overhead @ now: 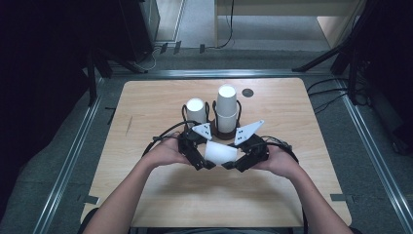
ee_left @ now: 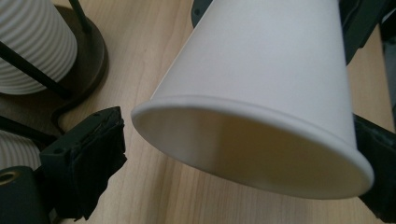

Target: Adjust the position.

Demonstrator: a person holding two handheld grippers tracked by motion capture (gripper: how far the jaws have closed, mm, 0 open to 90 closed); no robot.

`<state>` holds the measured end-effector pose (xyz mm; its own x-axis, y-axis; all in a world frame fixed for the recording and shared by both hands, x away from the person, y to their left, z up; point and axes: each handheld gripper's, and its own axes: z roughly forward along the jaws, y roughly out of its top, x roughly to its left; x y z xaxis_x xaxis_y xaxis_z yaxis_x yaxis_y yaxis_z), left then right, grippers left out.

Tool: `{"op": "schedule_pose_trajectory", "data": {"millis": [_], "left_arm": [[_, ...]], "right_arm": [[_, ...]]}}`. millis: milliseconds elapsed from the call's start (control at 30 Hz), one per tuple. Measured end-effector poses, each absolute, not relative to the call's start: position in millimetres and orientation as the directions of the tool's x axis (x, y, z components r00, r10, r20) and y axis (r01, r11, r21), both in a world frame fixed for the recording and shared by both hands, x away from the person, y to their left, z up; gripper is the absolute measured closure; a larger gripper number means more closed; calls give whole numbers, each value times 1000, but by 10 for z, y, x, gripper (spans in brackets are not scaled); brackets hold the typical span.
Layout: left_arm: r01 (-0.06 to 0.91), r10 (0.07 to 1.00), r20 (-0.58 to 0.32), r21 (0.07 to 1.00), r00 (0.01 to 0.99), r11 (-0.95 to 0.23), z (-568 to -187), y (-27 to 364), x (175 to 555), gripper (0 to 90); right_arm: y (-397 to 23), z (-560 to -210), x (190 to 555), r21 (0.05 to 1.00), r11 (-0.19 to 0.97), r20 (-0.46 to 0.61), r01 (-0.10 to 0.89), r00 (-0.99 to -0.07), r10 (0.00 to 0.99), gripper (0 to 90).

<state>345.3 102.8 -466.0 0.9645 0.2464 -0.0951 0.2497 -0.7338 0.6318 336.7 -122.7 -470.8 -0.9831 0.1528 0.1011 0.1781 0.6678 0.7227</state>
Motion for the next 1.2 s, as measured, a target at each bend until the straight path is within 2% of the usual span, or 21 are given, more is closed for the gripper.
{"op": "schedule_pose_trajectory", "data": {"millis": [300,433,667,800,967,1167,1200], "left_arm": [[270,224,-159,698,961,-663,-4620,1094,3409,23],[288,204,-206,755,957,-589,-4581,1115,3385,23],[293,192,-223,776,956,-558,-4568,1121,3365,36],[316,184,-257,795,949,-517,-4563,1164,3383,174],[334,151,-300,788,942,-518,-4565,1198,3416,216],[340,152,-309,763,939,-550,-4560,1181,3418,235],[340,153,-308,761,939,-553,-4557,1181,3417,237]], "right_arm": [[-1323,-4634,3376,766,614,110,190,-980,166,330],[-1340,-4604,3365,788,587,122,185,-982,145,329],[-1344,-4579,3355,808,561,128,178,-984,127,328],[-1336,-4565,3348,819,546,138,175,-985,108,327],[-1322,-4580,3349,813,555,151,179,-984,96,330],[-1306,-4606,3346,797,573,169,192,-981,93,331],[-1300,-4606,3345,794,574,176,198,-980,95,295]]}}
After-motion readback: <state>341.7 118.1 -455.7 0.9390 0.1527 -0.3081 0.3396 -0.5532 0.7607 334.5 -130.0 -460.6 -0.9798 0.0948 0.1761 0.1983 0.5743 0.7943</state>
